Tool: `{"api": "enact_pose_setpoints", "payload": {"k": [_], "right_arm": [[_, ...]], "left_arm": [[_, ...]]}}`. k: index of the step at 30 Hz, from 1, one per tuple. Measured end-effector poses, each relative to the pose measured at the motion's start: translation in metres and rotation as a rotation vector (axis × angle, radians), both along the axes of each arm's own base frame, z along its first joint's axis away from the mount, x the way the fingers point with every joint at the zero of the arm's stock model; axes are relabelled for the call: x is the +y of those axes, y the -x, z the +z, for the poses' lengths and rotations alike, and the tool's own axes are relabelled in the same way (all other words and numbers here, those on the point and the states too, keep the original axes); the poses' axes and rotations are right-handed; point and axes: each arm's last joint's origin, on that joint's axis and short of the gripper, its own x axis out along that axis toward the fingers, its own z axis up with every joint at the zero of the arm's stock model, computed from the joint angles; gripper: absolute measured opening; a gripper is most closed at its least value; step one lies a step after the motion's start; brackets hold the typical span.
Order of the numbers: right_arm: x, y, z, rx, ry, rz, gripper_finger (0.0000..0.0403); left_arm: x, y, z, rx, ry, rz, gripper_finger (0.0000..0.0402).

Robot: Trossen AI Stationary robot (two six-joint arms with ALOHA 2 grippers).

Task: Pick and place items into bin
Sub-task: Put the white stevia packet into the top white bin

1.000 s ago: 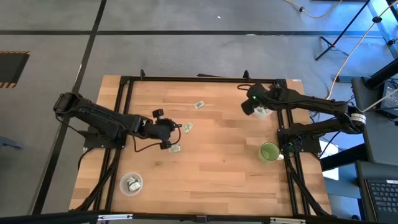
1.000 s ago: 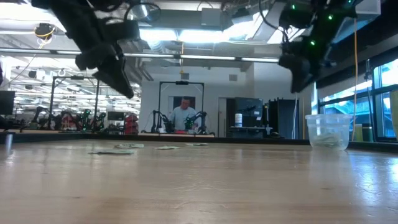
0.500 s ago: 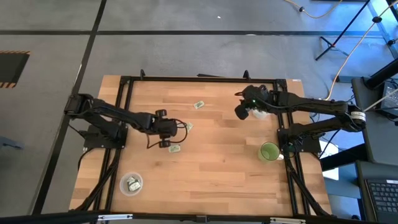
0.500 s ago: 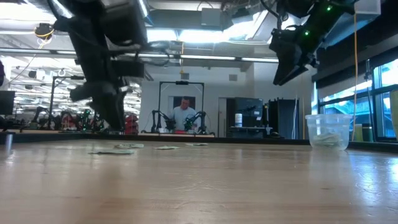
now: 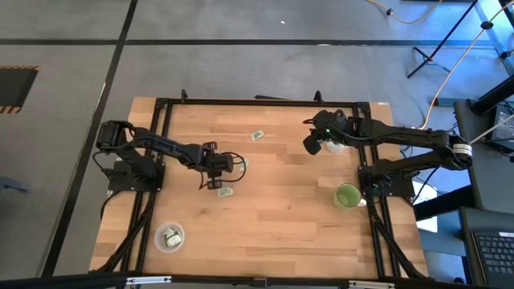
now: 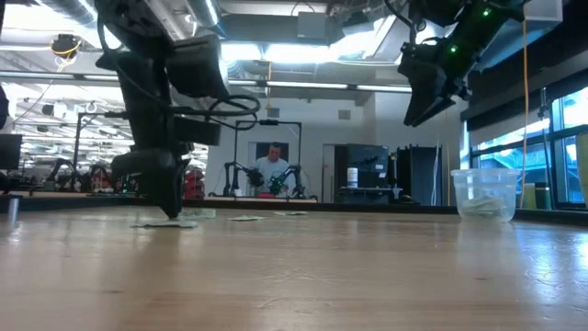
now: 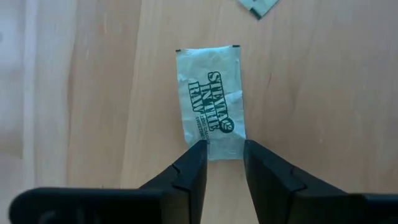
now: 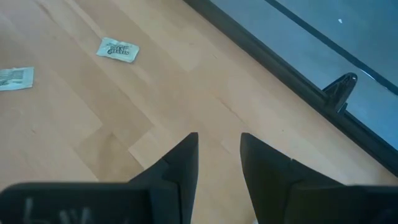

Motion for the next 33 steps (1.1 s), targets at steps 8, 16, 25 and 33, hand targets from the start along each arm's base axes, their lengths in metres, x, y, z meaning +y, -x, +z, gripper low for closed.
{"api": "enact_pose_setpoints", "payload": {"k": [8,16,25,33], "right_arm": [[0.0,0.0,-0.001,0.006,-0.001,0.0,0.0122],[0.0,0.001,-0.001,0.01,-0.003,0.0,0.0122],[0.001,0.0,-0.001,0.022,0.007,0.021,0.0122],[0.01,-0.005,0.001,0.023,0.038,0.107,0.0122]], "left_arm": [[0.012,-0.004,-0.007,-0.001,0.085,-0.005,0.007],[0.017,-0.003,-0.008,-0.002,0.15,-0.002,0.0017],[0.015,-0.003,-0.006,-0.005,0.146,-0.027,0.0002],[0.007,0.001,0.016,-0.096,0.138,-0.083,0.0002]]}}
